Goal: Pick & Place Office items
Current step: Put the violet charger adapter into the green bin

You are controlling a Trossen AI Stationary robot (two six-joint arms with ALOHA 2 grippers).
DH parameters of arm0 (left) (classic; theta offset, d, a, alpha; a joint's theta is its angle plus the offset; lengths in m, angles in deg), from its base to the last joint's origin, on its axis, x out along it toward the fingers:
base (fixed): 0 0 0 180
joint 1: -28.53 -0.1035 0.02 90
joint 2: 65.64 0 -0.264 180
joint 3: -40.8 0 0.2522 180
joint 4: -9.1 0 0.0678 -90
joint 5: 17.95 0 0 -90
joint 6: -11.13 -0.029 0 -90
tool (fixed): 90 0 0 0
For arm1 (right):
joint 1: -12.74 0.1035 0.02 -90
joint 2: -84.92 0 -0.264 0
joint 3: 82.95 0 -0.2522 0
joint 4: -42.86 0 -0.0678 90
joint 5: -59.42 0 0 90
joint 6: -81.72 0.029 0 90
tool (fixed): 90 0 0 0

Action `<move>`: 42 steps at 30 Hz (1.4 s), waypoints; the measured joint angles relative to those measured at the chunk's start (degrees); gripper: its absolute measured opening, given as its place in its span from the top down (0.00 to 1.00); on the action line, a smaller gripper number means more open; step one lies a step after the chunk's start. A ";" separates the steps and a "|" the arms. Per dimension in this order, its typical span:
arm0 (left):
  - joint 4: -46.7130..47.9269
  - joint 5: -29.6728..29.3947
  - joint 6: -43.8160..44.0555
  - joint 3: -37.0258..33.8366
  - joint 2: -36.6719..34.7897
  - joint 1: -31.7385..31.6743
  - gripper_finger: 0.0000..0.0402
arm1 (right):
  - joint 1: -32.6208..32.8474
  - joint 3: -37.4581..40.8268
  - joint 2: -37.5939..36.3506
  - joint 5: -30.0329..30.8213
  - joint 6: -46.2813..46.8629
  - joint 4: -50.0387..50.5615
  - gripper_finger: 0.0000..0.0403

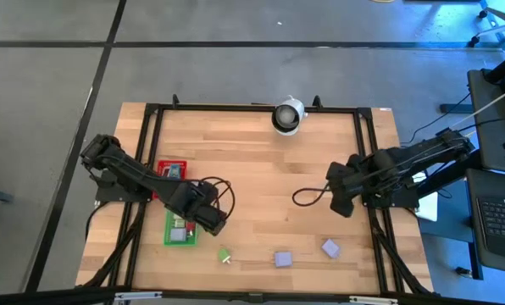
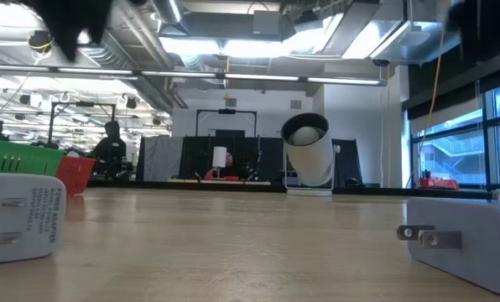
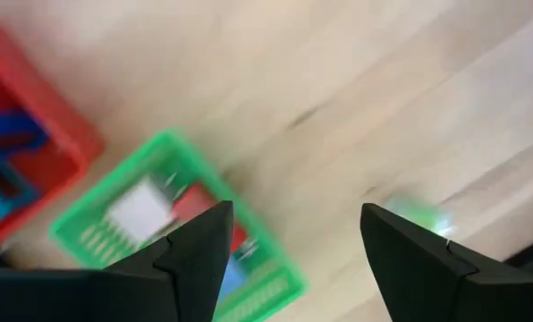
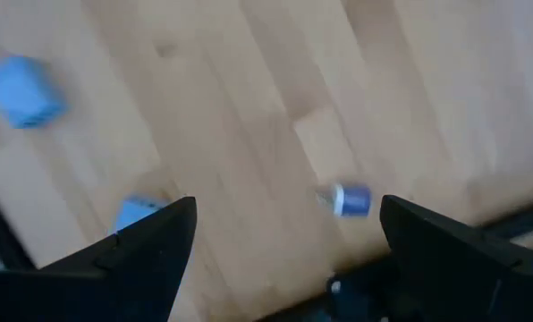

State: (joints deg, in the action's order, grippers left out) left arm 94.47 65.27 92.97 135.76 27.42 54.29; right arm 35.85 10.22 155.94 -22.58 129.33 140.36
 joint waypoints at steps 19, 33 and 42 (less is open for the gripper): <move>0.34 -26.71 -24.56 14.88 0.00 -6.06 0.40 | -0.68 32.94 -0.02 9.79 67.80 -20.19 0.12; 1.05 -23.68 -43.09 15.40 -1.76 -14.49 0.40 | -0.66 40.60 -0.06 8.85 82.47 -27.45 0.12; 1.49 -23.69 -49.22 15.40 -2.27 -17.95 0.40 | -0.66 40.64 0.96 12.10 83.74 -27.68 0.12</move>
State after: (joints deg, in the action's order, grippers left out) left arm 95.96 41.57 43.75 151.16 25.15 36.34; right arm 35.19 50.86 156.90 -10.48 213.07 112.68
